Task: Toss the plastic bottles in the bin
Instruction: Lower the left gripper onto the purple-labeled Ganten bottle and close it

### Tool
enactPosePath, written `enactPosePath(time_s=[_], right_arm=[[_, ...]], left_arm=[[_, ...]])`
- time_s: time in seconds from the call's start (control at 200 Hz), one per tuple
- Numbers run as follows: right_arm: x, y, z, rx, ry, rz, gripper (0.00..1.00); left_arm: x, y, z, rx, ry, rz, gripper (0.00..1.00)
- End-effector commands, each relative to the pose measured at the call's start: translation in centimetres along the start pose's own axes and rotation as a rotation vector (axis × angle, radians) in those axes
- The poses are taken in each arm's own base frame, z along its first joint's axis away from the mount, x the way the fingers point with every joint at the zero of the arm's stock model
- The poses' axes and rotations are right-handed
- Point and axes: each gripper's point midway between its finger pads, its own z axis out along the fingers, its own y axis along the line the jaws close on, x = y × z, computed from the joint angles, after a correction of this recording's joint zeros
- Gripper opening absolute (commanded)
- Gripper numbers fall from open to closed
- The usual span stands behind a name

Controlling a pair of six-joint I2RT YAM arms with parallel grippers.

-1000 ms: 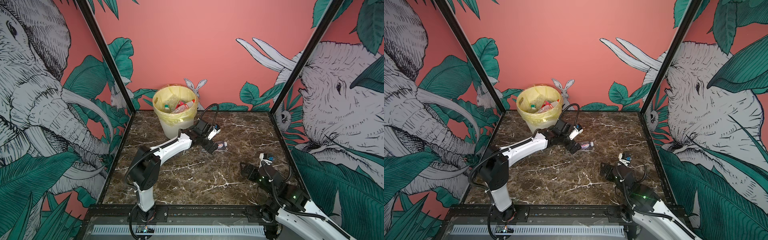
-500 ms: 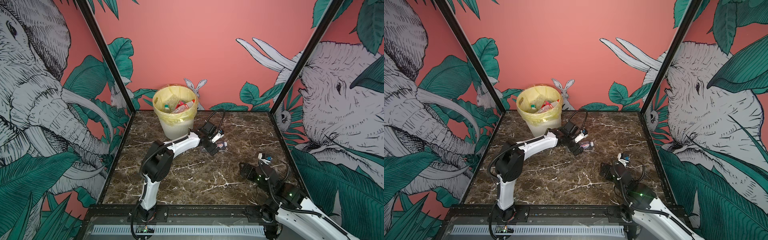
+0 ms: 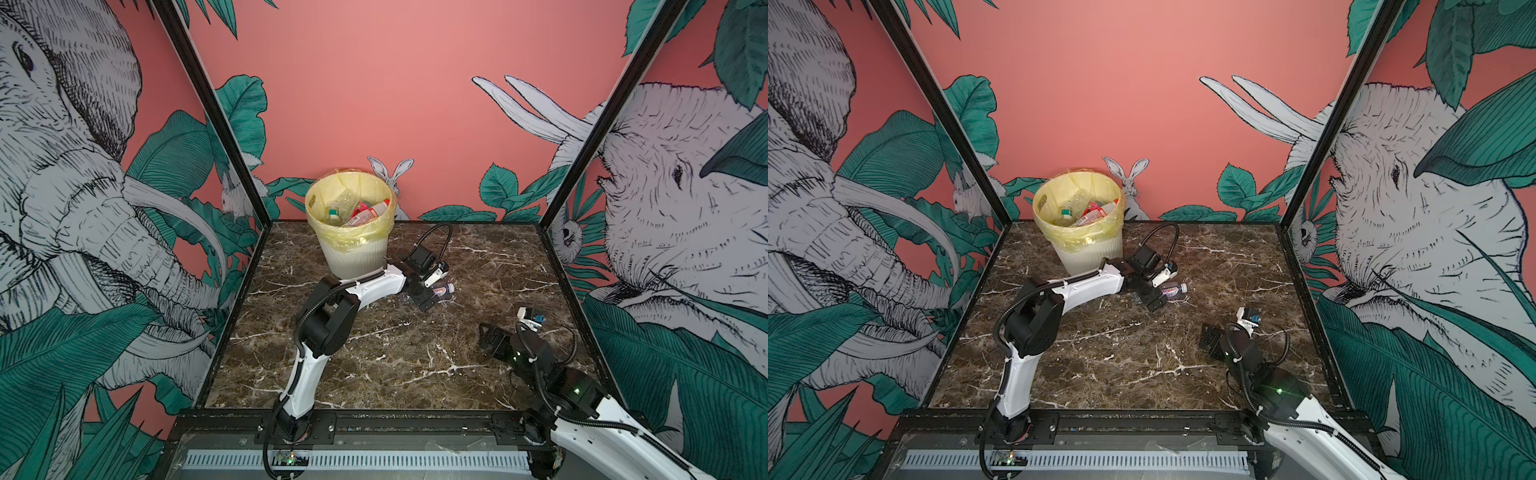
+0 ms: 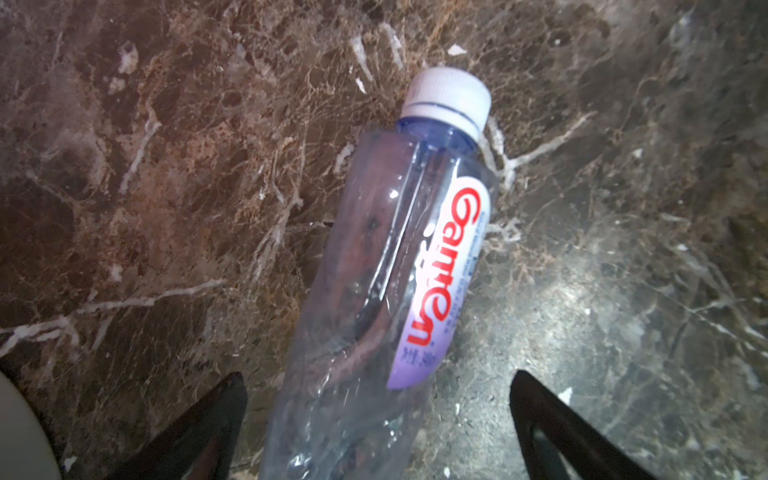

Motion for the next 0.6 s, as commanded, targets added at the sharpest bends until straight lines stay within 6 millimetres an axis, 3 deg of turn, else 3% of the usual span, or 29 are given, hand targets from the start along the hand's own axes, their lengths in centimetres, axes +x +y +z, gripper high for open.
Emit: enactPosePath(time_s=[0.0,0.165,0.385,0.595], right_arm=[[-1.53,-0.19,-0.29,-0.002,-0.085,0.047,1.00],[-1.89,-0.38,-0.54,0.008,-0.100,0.035,0.99],[-1.86,-0.32,-0.38,0.007,-0.101,0.038,0.99],[-1.57,-0.35,-0.22,0.006,-0.092,0.039,0.99]], left_arm=[[-0.68,0.22,0.22,-0.018,-0.006,0.034,0.99],[-0.42,0.14,0.90,-0.014,0.001,0.025,0.94],[-0.28,-0.30,1.09,0.011,-0.008,-0.006,0.77],[-0.28,-0.64,0.47,0.020,-0.036,-0.048,0.68]])
